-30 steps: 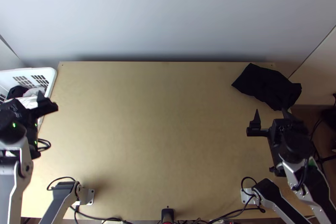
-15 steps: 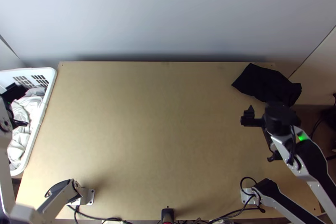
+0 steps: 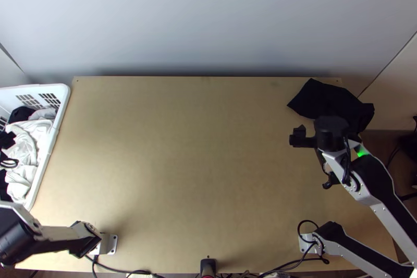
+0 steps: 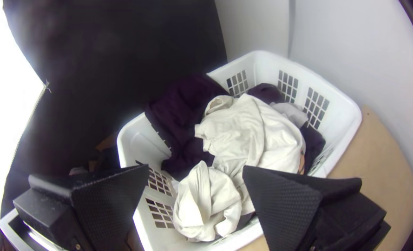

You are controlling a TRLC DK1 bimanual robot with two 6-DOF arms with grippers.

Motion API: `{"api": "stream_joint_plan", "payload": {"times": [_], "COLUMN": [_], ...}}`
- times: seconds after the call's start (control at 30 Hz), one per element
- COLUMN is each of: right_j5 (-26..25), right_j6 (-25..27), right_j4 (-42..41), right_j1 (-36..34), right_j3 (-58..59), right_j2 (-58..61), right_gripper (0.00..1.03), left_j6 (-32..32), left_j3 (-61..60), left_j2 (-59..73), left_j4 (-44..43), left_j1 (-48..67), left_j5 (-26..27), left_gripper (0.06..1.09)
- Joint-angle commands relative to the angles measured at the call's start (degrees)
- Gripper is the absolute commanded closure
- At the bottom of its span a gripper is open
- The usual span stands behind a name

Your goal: Fold the t-shirt

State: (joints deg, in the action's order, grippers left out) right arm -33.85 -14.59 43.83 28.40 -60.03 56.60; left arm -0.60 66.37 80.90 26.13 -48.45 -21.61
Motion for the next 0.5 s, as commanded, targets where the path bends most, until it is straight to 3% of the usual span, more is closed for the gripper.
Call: {"api": "stream_joint_plan", "payload": {"times": [0.0, 0.13, 0.33, 0.47], "right_j5": [0.01, -0.08, -0.08, -0.08], "right_j6": [0.97, 2.28, 11.78, 12.39], "right_j4": [2.04, 2.04, 2.13, 2.22], "right_j1": [0.78, 2.01, 3.24, 3.41], "right_j3": [-4.13, -5.98, -5.36, -5.36], "right_j2": [2.55, 3.17, 2.55, 2.9], "right_gripper": [0.04, 0.04, 0.04, 0.04], "left_j6": [-1.86, -1.6, -1.24, -0.81], "left_j3": [-1.68, -2.03, -2.82, -3.7], "left_j2": [7.78, 12.61, 19.64, 22.63], "left_j4": [-6.88, -7.32, -9.96, -11.72], "left_j1": [-6.31, -7.63, -8.86, -8.86], "left_j5": [0.25, 0.07, -0.54, -0.89], "left_gripper": [0.1, 0.11, 0.11, 0.11]}}
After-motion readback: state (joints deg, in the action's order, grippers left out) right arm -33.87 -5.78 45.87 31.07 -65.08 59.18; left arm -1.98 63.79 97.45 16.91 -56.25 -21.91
